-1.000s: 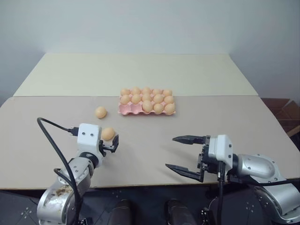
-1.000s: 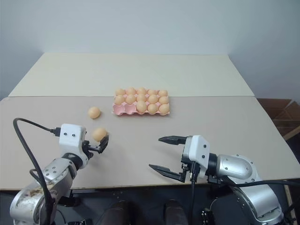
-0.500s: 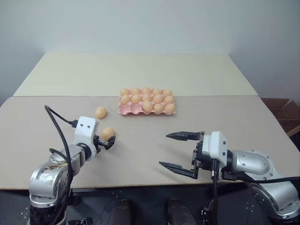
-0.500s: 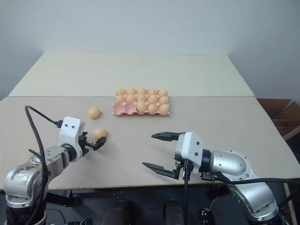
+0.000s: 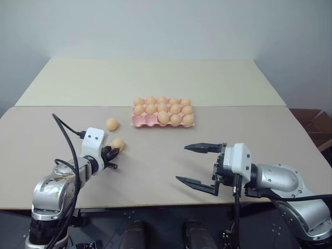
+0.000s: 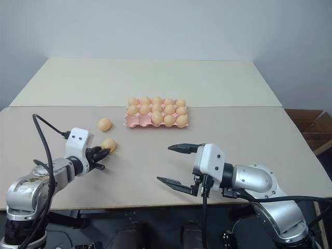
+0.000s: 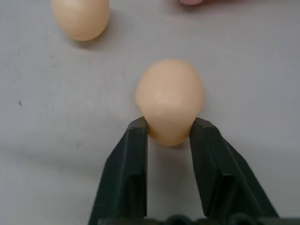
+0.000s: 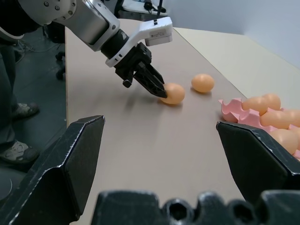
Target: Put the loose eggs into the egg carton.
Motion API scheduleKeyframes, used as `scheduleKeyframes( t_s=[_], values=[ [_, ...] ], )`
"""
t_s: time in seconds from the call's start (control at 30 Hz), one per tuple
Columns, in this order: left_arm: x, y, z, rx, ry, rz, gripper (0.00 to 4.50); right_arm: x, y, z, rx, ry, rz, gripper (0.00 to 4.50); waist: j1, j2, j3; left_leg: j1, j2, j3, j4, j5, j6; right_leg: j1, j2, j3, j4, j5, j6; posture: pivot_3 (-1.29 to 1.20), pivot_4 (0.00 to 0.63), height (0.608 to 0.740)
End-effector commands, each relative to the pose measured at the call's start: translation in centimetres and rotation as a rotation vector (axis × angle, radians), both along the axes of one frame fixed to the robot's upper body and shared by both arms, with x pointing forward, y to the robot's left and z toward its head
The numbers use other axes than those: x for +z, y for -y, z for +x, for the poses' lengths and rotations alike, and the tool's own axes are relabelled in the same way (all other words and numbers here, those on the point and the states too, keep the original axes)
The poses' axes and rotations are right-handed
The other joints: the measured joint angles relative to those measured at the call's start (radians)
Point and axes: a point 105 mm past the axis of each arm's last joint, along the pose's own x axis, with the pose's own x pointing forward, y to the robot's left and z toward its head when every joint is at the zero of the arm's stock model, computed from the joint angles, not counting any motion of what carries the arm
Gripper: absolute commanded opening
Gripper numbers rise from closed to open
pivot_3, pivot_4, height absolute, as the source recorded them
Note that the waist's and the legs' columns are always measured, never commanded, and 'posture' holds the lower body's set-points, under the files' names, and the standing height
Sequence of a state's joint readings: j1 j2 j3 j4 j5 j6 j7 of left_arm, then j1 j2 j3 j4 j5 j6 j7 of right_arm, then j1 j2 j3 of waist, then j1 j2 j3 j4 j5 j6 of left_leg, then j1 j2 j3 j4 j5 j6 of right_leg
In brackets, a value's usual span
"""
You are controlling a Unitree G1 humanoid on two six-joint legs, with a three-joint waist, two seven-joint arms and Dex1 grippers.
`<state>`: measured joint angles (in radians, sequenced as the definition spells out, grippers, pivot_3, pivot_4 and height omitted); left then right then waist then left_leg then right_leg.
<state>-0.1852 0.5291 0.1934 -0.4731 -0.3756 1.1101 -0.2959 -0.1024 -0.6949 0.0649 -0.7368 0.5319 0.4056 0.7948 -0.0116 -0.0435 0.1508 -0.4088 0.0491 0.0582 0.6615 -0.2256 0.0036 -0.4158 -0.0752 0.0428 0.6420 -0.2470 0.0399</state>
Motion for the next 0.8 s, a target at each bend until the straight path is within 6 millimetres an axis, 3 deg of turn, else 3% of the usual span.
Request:
scheduleKeyframes(
  t_s=[0.03, 0.17, 0.3, 0.4, 0.67, 0.8],
  values=[
    [1.2, -0.5, 0.2, 0.016, 0.072, 0.033, 0.57, 1.0, 0.0, -0.4, 0.001, 0.045, 0.001, 4.50, 0.000, 0.000, 0.000, 0.000, 0.000, 0.000, 0.000, 0.000, 0.000, 0.000, 0.000, 0.000, 0.000, 0.000, 0.000, 0.00, 0.150, 0.740],
    [2.3, -0.2, 0.0, 0.036, 0.154, 0.068, 0.48, 1.0, 0.2, -0.3, -0.005, 0.046, -0.002, 4.50, 0.000, 0.000, 0.000, 0.000, 0.000, 0.000, 0.000, 0.000, 0.000, 0.000, 0.000, 0.000, 0.000, 0.000, 0.000, 0.00, 0.150, 0.740],
    [4.4, 2.6, 0.1, -0.020, 0.284, 0.092, 0.46, 1.0, 0.3, -0.1, -0.008, 0.048, -0.003, 4.50, 0.007, 0.000, 0.000, -0.001, 0.000, 0.000, 0.000, 0.000, 0.000, -0.001, 0.000, 0.000, 0.000, 0.000, 0.000, 0.00, 0.150, 0.740],
    [5.3, 4.8, 1.5, -0.057, 0.347, 0.074, 0.46, 1.1, 0.2, 0.1, -0.008, 0.052, -0.001, 4.50, 0.018, 0.000, 0.000, -0.001, -0.001, 0.000, 0.000, 0.000, 0.000, 0.000, -0.001, 0.000, 0.000, 0.000, 0.000, 0.00, 0.150, 0.740],
    [4.9, 8.1, 5.6, -0.074, 0.397, 0.075, 0.38, 1.0, 0.4, 0.5, -0.016, 0.055, -0.005, 4.50, 0.019, -0.001, 0.000, -0.001, -0.001, 0.000, 0.000, 0.000, 0.000, 0.000, 0.000, 0.000, 0.000, 0.001, 0.001, 0.00, 0.150, 0.740],
    [5.6, 9.6, 7.2, -0.082, 0.445, 0.055, 0.38, 1.1, 0.2, 0.4, -0.018, 0.057, 0.000, 4.50, 0.022, -0.001, 0.000, -0.002, -0.001, 0.000, 0.001, 0.000, 0.000, 0.000, 0.000, 0.000, 0.000, 0.001, 0.001, 0.00, 0.150, 0.740]
  ],
)
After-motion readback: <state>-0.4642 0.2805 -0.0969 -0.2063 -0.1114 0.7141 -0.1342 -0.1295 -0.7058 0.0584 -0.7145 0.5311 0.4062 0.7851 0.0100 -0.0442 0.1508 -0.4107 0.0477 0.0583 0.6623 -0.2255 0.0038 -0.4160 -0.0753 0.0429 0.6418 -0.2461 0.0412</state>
